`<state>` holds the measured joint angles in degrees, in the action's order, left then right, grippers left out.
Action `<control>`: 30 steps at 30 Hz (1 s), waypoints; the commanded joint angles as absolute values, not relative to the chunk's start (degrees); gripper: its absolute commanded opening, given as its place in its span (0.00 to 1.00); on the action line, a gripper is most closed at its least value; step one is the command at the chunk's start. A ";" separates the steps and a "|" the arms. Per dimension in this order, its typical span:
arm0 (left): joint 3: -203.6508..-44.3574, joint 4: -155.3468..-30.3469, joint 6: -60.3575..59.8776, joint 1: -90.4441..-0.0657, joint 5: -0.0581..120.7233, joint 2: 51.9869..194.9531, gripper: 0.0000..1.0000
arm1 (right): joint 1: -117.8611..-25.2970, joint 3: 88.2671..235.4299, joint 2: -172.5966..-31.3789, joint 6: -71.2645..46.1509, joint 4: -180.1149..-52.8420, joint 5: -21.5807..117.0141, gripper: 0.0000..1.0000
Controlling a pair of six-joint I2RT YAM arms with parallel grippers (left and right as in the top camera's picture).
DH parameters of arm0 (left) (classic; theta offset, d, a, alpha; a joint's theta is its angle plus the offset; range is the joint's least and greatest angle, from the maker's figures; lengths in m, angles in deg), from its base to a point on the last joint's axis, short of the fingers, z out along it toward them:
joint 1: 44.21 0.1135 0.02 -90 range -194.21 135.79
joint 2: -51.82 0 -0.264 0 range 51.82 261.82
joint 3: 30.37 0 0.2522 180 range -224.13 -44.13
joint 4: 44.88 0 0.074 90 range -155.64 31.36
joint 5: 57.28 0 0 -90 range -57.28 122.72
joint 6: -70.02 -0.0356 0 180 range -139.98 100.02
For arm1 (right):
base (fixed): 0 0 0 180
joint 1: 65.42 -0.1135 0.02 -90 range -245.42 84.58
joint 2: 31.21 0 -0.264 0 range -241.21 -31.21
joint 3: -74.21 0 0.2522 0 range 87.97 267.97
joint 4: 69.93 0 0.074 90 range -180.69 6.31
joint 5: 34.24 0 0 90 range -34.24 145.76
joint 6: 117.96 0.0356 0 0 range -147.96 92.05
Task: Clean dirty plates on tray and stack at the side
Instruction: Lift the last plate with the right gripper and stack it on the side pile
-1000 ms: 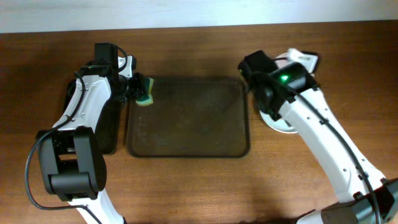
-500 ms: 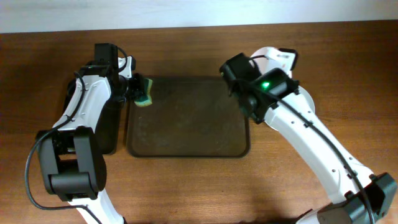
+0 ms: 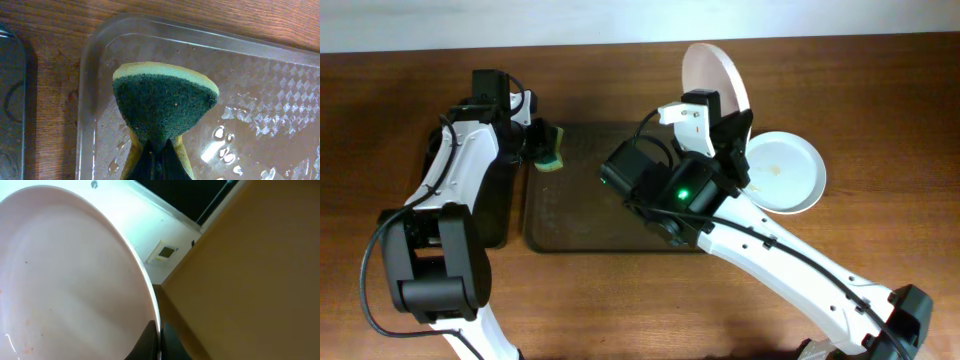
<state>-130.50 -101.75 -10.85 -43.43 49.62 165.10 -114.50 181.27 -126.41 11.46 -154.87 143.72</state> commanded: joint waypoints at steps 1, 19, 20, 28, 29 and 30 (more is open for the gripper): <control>-131.28 -101.78 -10.59 -43.45 49.38 165.64 0.01 | -114.43 181.16 -126.50 11.68 -154.43 142.28 0.04; -131.30 -101.38 -10.61 -43.39 47.68 165.60 0.01 | -54.80 181.12 -136.34 -0.99 -151.61 65.17 0.04; -131.81 -102.26 -10.68 -43.28 47.04 165.58 0.01 | -54.78 181.12 -138.85 -0.97 -151.59 65.17 0.04; -142.30 -116.29 -13.21 -43.28 27.53 165.58 0.01 | -54.96 181.12 -150.65 -1.45 -152.33 61.19 0.33; -142.84 -117.05 -13.19 -43.28 26.06 165.58 0.01 | -55.00 181.18 -150.37 -2.59 -152.49 59.36 0.47; -143.15 -117.67 -13.19 -43.28 24.40 165.58 0.01 | -55.00 181.20 -149.95 -2.72 -152.90 58.00 0.54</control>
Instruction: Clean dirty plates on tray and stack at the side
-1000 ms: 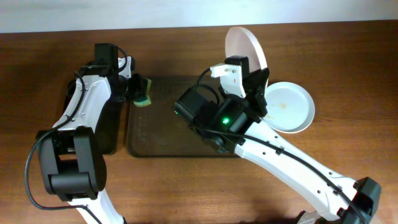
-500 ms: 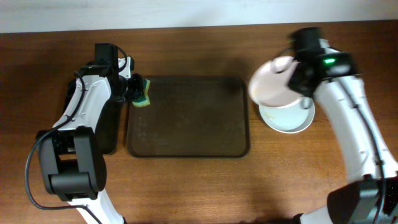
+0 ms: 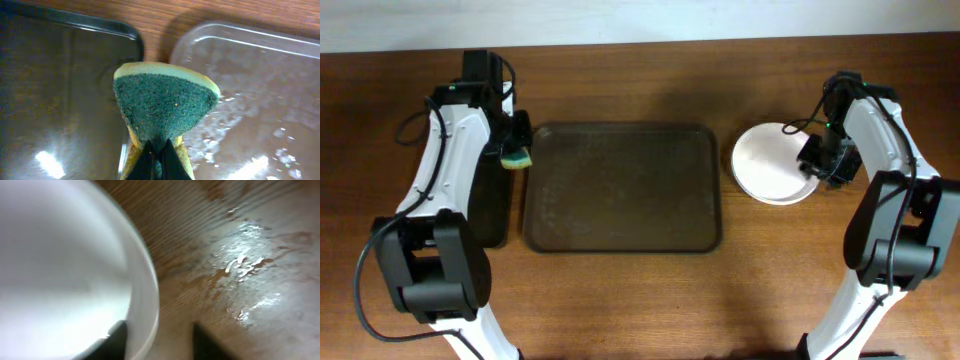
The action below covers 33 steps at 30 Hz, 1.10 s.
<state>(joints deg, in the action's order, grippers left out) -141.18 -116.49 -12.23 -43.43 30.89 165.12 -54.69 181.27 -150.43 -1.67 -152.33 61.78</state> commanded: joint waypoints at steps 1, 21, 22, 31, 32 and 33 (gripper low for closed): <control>-143.24 -117.88 -13.19 -43.17 22.61 165.58 0.01 | -55.00 181.31 -149.36 -4.16 -153.36 56.27 0.57; -126.34 -107.15 -13.15 -36.89 20.88 165.73 0.29 | -66.37 182.82 -137.95 -6.79 -154.56 53.41 0.91; -126.36 -106.74 -13.15 -36.89 20.88 165.71 0.38 | -66.91 182.82 -137.95 -7.20 -154.59 53.39 0.92; -146.47 -119.55 -13.17 -37.07 32.95 161.97 0.95 | -67.28 188.55 -126.43 -8.69 -156.60 56.12 0.96; -148.72 -120.11 -13.17 -37.31 36.07 161.36 0.95 | -67.28 189.01 -124.64 -8.71 -156.73 56.71 0.97; -150.01 -120.33 -13.17 -37.55 39.46 160.77 0.99 | -67.28 189.62 -121.12 -8.71 -156.99 57.98 0.99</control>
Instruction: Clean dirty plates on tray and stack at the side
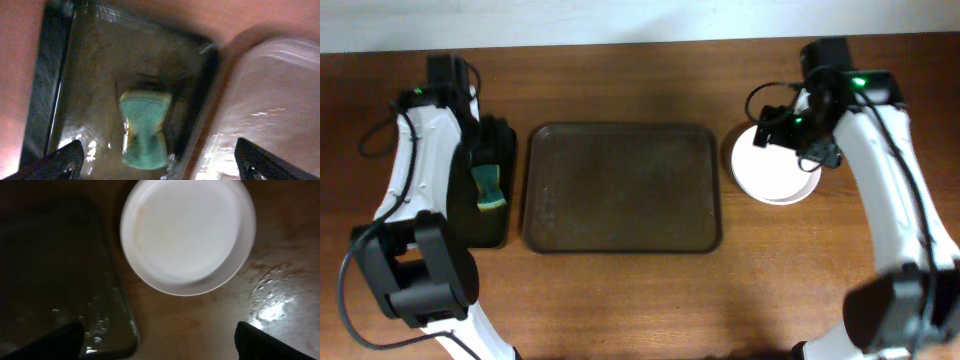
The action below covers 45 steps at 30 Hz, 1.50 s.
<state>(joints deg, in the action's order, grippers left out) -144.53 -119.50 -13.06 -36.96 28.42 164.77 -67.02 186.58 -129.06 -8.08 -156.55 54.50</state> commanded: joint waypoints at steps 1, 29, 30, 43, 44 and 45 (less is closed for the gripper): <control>-150.45 -120.22 -13.17 -37.83 42.10 160.00 0.99 | -67.28 189.90 -118.44 -9.61 -157.21 58.44 0.98; -150.15 -120.24 -9.43 -38.21 47.96 159.85 0.99 | -65.23 136.35 -57.39 -20.69 -115.33 60.51 0.98; -150.15 -120.24 -9.43 -38.21 47.96 159.85 0.99 | -64.29 130.65 -53.37 -20.69 -111.90 59.97 0.98; -150.15 -120.24 -9.43 -38.18 47.96 159.85 0.99 | -63.52 88.29 -31.40 -20.43 -81.12 54.83 0.98; -150.15 -120.24 -9.43 -38.21 47.98 159.85 0.99 | -63.50 88.29 -31.40 -20.43 -85.26 53.91 0.98; -150.15 -120.24 -9.43 -38.18 47.96 159.85 0.99 | -63.50 88.29 -31.40 -20.38 -88.49 53.15 0.98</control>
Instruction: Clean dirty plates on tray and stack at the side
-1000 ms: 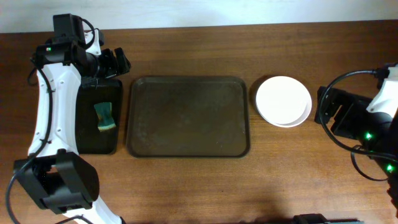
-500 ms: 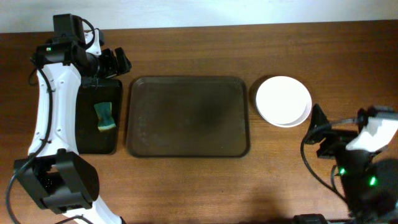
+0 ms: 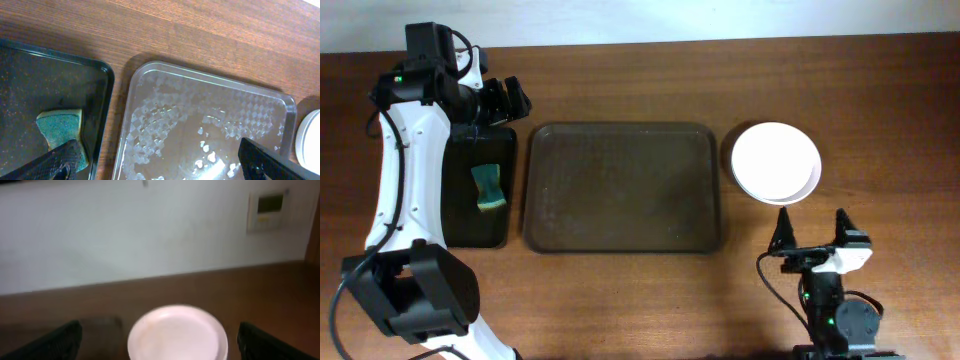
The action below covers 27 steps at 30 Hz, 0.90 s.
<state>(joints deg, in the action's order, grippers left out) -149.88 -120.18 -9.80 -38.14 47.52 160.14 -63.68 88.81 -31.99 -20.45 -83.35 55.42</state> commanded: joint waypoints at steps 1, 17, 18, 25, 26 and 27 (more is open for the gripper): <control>-150.15 -120.24 -9.43 -38.18 47.96 159.85 0.99 | -63.50 88.29 -31.55 -20.40 -87.94 53.15 0.98; -150.15 -120.29 -9.50 -38.14 46.87 159.85 0.99 | -63.50 88.29 -31.73 -20.43 -88.01 53.19 0.98; -150.15 -120.31 -9.50 -38.14 45.78 159.85 0.99 | -63.50 88.29 -31.73 -20.43 -87.99 53.17 0.98; -150.12 -117.67 -10.00 -43.69 32.86 152.90 0.99 | -63.50 88.29 -31.73 -20.43 -88.01 53.17 0.98; -149.93 -117.64 -11.79 -46.01 28.86 150.04 0.99 | -63.50 88.29 -31.73 -20.43 -88.01 53.17 0.98; -149.62 -117.62 -13.82 -47.60 27.26 147.63 0.99 | -63.50 88.29 -31.73 -20.43 -88.01 53.17 0.98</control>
